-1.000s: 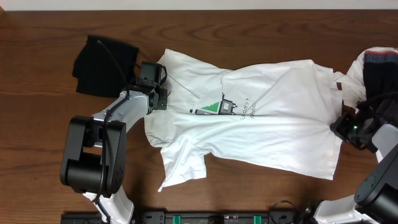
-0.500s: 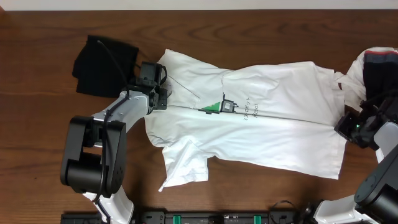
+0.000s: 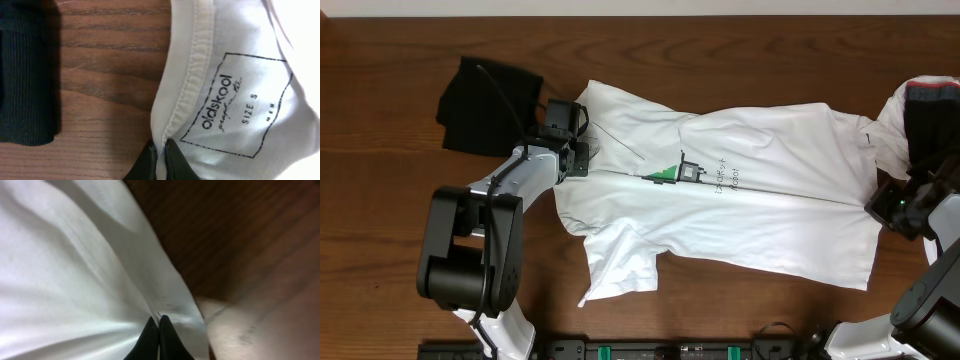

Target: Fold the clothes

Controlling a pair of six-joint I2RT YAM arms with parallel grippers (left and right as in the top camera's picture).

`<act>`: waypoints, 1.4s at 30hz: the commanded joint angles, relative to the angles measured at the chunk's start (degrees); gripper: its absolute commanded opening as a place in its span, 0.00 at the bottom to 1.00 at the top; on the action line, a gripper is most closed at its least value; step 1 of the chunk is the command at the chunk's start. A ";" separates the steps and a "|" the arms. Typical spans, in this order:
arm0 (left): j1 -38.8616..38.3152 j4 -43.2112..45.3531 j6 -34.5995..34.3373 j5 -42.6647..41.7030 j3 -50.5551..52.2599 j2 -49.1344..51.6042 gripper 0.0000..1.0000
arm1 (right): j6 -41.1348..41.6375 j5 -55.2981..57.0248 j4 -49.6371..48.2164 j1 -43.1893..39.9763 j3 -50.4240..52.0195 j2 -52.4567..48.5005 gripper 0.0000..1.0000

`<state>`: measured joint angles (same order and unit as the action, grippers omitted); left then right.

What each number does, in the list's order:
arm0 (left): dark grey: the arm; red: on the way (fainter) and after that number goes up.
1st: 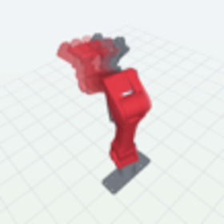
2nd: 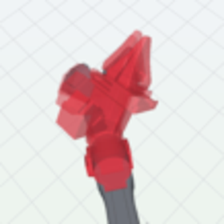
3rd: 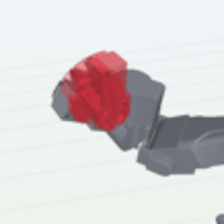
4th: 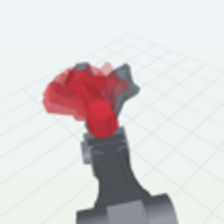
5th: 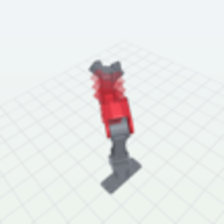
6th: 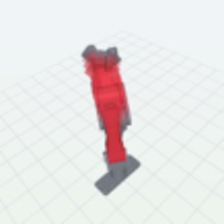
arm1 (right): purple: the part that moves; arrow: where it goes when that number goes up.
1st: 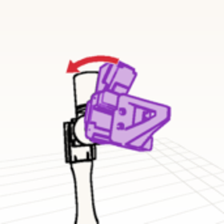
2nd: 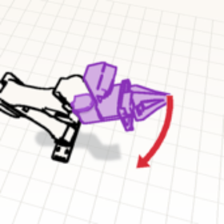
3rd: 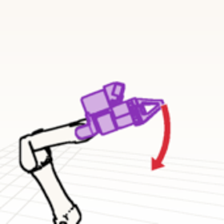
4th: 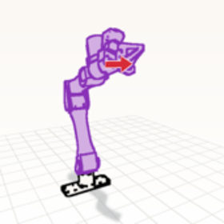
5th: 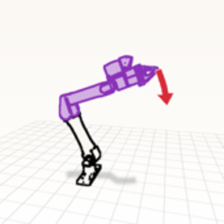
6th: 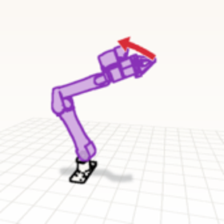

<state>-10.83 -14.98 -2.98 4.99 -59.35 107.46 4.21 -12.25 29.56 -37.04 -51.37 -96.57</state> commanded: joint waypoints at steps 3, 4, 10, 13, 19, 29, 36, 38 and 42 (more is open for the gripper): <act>0.98 -1.95 -0.22 2.23 1.79 3.15 0.06 | 2.64 7.98 -0.44 -1.25 -1.68 1.22 0.01; 1.18 -1.99 -0.24 2.23 1.79 3.15 0.06 | 2.67 8.37 -0.48 -1.25 -1.68 1.22 0.01; 2.56 -2.54 -0.22 2.23 1.79 3.15 0.06 | 3.52 9.68 -1.05 -1.25 -1.68 1.22 0.01; 3.32 -2.73 -0.24 2.21 1.79 3.15 0.06 | 4.24 11.02 -0.96 -1.25 -1.66 1.20 0.01; 3.80 -2.69 -0.24 2.19 1.79 3.15 0.06 | 4.37 11.02 -1.27 -1.25 -1.33 1.20 0.01; 3.80 -2.49 -0.24 2.19 1.79 3.15 0.06 | 4.94 9.42 -1.62 -1.14 -1.31 0.94 0.01; 3.80 -2.05 -0.26 2.14 1.75 3.13 0.33 | 4.68 7.89 -1.70 -1.14 -1.31 0.94 0.36; 3.80 -2.01 -0.26 2.12 1.51 2.95 0.38 | 3.87 7.28 -1.79 -1.14 -1.31 0.94 0.47; 3.74 -2.08 -0.72 2.10 0.63 0.92 0.52 | 0.70 1.36 -2.54 -1.14 -1.40 1.09 0.65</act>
<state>-7.49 -15.94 -3.09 6.13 -59.72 107.20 7.88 -5.89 27.49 -37.58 -51.62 -96.57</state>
